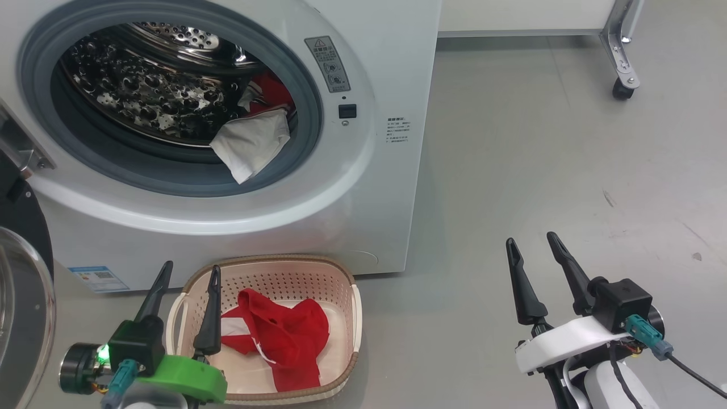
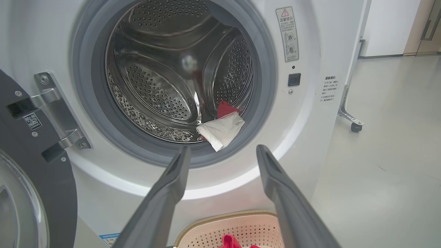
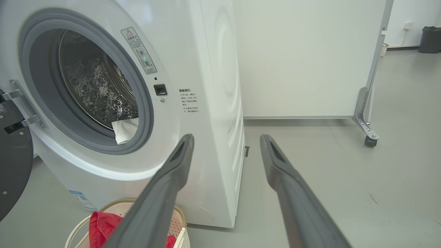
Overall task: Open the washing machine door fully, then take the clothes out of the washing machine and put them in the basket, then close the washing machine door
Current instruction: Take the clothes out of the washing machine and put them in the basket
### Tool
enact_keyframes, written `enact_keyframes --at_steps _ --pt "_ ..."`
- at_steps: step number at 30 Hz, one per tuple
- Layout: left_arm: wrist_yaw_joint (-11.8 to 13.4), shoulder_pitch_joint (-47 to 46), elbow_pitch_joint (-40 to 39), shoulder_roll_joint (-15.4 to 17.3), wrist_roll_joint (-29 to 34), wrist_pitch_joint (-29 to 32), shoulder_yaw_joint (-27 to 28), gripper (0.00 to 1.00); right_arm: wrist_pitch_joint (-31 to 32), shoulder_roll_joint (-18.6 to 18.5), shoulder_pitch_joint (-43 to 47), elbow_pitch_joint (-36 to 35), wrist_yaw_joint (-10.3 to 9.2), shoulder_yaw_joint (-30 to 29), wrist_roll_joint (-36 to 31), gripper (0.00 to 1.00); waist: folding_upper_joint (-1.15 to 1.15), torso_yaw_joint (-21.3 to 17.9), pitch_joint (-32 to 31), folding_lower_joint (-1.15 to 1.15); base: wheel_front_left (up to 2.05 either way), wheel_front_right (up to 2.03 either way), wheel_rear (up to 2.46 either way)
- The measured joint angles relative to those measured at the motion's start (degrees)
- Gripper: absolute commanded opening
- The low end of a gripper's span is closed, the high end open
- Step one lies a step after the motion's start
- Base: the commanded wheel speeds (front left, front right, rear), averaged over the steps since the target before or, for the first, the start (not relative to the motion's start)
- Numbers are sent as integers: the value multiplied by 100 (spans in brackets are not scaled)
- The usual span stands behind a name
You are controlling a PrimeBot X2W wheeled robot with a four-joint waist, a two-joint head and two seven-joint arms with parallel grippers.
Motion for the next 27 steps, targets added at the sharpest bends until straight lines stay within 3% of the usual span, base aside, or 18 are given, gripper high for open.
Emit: enact_keyframes --at_steps 18,27 --pt "75 70 -200 11 -7 0 85 100 0 0 -44 -245 -22 154 133 100 0 -283 672 0 0 0 0" --pt "24 -716 -287 237 -174 332 343 100 0 0 -305 -374 -31 196 193 100 0 -566 1213 0 0 0 0"
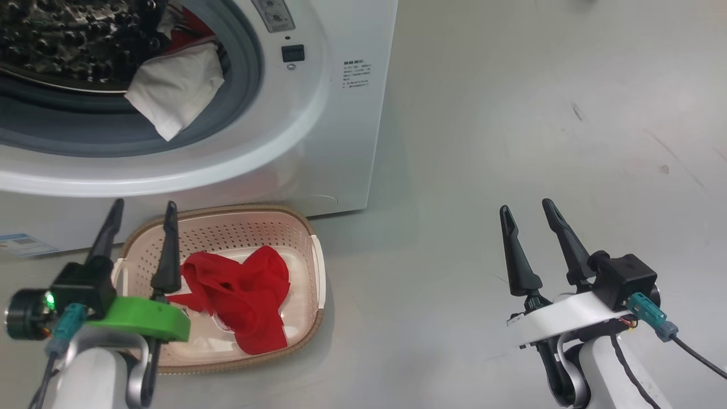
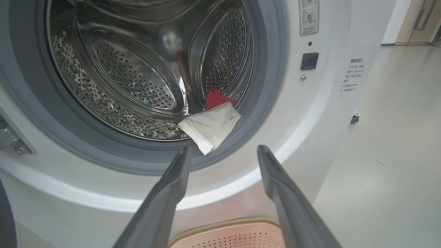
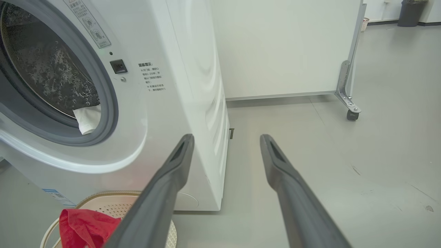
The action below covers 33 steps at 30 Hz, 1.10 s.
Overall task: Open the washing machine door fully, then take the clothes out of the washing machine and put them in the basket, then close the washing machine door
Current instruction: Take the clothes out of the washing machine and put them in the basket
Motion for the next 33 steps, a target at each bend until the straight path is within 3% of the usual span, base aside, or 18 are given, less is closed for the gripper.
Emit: enact_keyframes --at_steps 7,23,33 --pt "2 -589 124 298 -62 296 299 100 0 0 -210 -53 0 64 99 100 0 -245 348 0 0 0 0" --pt "202 -1892 1032 369 -932 1334 1009 100 0 2 -502 -58 -44 80 185 100 0 -889 888 0 0 0 0" --pt "366 -2541 1491 572 -955 1806 1137 100 0 4 -561 -130 -88 154 292 100 0 -1076 1112 0 0 0 0"
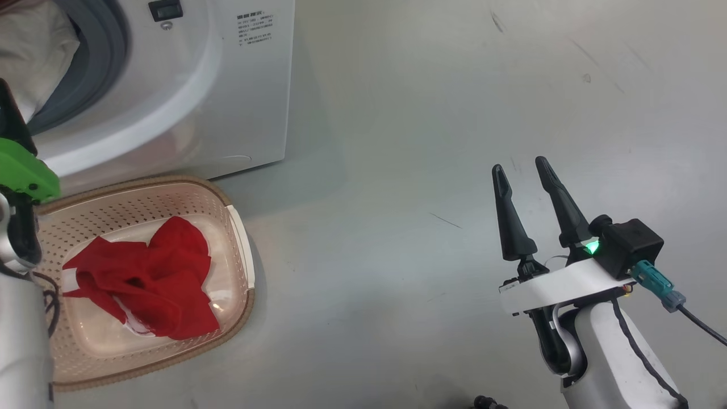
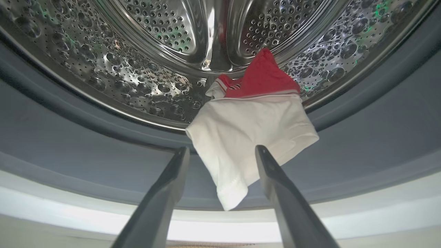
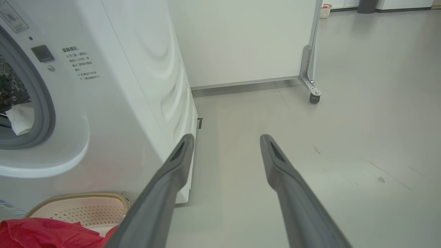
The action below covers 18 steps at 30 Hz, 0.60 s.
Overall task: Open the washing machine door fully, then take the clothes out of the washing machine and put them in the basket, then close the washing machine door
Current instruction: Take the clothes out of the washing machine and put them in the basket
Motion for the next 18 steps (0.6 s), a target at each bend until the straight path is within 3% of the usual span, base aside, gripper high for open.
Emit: enact_keyframes --at_steps 7,18 --pt "125 -348 374 81 -189 315 187 100 0 1 -98 -19 -1 199 75 100 0 -100 180 0 0 0 0" --pt "136 -887 732 372 -69 589 25 100 0 3 -202 -13 -7 355 192 100 0 -312 417 0 0 0 0"
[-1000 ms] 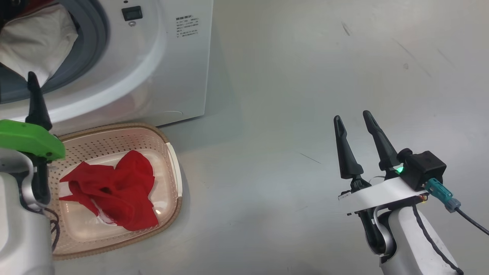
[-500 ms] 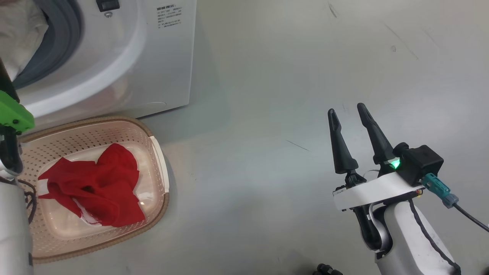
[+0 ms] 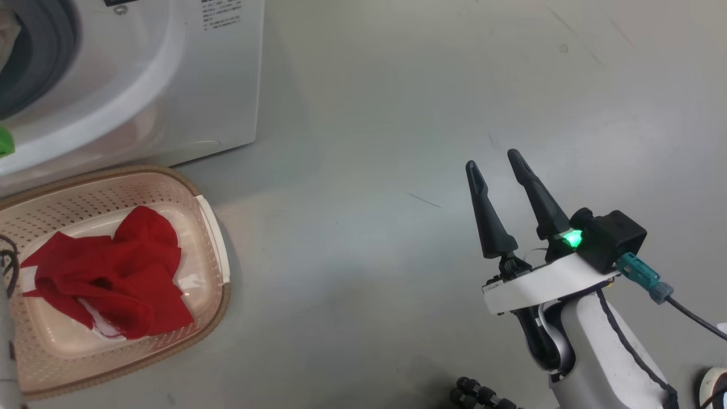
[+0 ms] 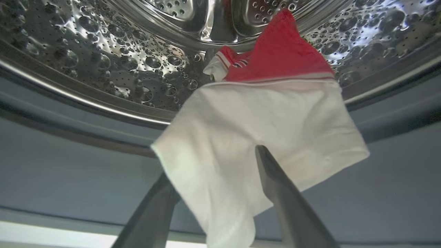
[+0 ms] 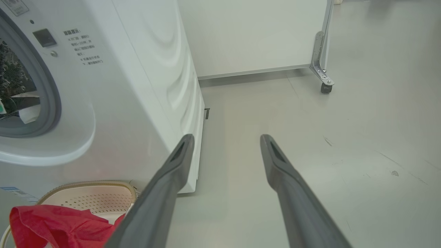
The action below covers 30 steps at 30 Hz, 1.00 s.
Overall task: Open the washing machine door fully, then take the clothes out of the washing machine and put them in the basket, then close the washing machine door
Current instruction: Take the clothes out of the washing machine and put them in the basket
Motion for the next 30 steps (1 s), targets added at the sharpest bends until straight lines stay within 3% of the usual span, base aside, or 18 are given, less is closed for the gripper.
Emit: enact_keyframes --at_steps 16,17,18,19,30 --pt "-47 -954 588 134 334 125 -372 100 0 3 -200 -20 -49 105 -4 100 0 -167 324 0 0 0 0" --pt "-47 -986 622 134 337 123 -380 84 0 2 -203 -15 -49 107 -7 100 0 -168 330 0 0 0 0" --pt "-47 -1018 661 134 337 121 -383 46 0 2 -203 -10 -49 109 -14 100 0 -169 334 0 0 0 0" --pt "-47 -1051 706 134 337 118 -387 0 0 3 -203 -8 -49 109 -24 100 0 -168 336 0 0 0 0" --pt "-158 -1211 1065 51 337 -215 -483 0 0 3 -214 -4 -100 35 -66 100 0 -61 288 0 0 0 0"
